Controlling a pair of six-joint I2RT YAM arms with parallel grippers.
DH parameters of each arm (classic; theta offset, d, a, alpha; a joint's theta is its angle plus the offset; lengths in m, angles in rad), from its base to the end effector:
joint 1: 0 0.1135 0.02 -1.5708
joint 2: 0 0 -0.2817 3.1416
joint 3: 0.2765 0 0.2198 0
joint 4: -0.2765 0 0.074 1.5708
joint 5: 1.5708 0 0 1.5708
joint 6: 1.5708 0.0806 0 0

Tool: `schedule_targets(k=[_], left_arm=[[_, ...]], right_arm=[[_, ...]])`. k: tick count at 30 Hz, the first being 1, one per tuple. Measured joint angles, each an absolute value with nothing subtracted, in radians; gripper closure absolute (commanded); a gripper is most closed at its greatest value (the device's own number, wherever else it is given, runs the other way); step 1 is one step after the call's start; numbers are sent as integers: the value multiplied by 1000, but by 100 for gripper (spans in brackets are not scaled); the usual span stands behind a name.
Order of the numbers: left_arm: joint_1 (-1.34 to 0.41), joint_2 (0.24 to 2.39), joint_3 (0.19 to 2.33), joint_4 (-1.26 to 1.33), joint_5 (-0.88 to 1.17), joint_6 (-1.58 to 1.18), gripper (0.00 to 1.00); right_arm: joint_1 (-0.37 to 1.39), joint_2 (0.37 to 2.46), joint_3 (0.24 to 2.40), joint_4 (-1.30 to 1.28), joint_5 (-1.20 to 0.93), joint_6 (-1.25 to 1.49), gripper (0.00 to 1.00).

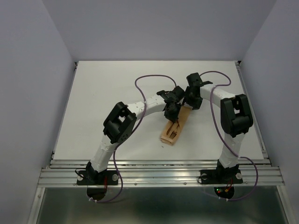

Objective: Fold the napkin into a case and place the utensils inside

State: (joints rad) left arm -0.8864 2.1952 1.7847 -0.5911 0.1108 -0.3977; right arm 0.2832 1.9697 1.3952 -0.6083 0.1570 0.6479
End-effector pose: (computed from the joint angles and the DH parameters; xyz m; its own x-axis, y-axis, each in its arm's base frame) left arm 0.3001 -0.3819 0.1829 -0.8038 0.3762 -0.4608 0.5384 0.7895 -0.2946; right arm 0.3853 0.0990 0.1664 -0.8410 0.3761 -0.3890 0.3616 0.9255 0.1129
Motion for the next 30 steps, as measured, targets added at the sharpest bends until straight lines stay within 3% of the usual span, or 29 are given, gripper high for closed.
schedule_targets(k=[5,12,20,30], left_arm=[[-886,2195,1785,-585,113,-406,54],[-886,2195,1785,-584,112,-408,54],[-886,2128,1758,-603,87,-405,54],[-886,1780,1709,-616,-12,-350,54]], right_arm=[[283,1969,1395,-608,157,648,34],[283,1959,1395,-612,167,651,29],[271,1876,1404,-650,298,650,0],[196,1652,1376,-664,504,655,0]])
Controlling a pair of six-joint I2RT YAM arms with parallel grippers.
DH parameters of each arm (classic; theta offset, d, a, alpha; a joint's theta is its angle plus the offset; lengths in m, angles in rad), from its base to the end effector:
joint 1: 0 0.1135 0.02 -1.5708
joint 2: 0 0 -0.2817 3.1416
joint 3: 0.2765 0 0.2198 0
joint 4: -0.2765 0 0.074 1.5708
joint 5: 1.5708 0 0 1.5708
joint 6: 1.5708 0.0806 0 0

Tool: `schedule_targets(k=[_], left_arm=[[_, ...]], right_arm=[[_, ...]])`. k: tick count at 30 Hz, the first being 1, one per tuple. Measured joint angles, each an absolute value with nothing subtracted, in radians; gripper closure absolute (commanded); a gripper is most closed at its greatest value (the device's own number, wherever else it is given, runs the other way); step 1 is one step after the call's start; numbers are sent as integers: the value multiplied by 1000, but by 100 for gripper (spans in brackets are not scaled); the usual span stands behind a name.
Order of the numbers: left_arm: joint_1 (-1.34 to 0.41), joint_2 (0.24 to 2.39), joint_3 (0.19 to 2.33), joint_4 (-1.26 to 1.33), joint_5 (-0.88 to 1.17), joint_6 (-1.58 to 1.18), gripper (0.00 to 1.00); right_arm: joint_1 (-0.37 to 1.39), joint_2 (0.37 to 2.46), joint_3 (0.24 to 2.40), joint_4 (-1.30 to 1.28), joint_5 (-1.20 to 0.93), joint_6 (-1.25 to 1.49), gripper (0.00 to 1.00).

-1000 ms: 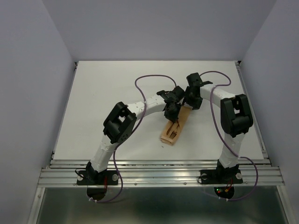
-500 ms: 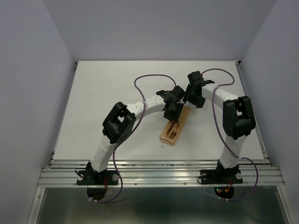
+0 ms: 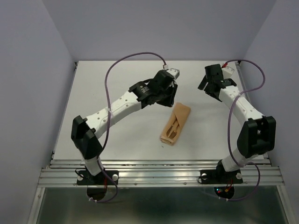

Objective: Fold the napkin into a case and place the utensils inside

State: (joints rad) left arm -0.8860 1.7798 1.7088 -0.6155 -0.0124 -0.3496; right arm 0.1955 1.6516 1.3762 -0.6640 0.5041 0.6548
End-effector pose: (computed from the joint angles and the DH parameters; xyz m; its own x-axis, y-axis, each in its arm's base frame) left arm 0.2621 -0.3194 0.3359 -0.6399 0.2421 -0.7294 0.5846 0.7693 -0.2575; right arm 0.3488 0.0294 0.2778 -0.5613 0.4325 -0.7056 0.5692 0.8207 0.0502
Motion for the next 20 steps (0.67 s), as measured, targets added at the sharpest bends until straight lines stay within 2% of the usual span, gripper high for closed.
schedule_targets(k=[10,17,20], left_arm=[[-873,1560,1742,-536,-208,-238,54],[-868,1412,1627,-366,-295,-184,39],[-862,1380,1602,-310,-325,-173,38]], right_arm=[[198,1319,1146,-647,623,661,0],[198,1097,988,-641,691,655,0],[198,1031,935,-644,718,656,0]])
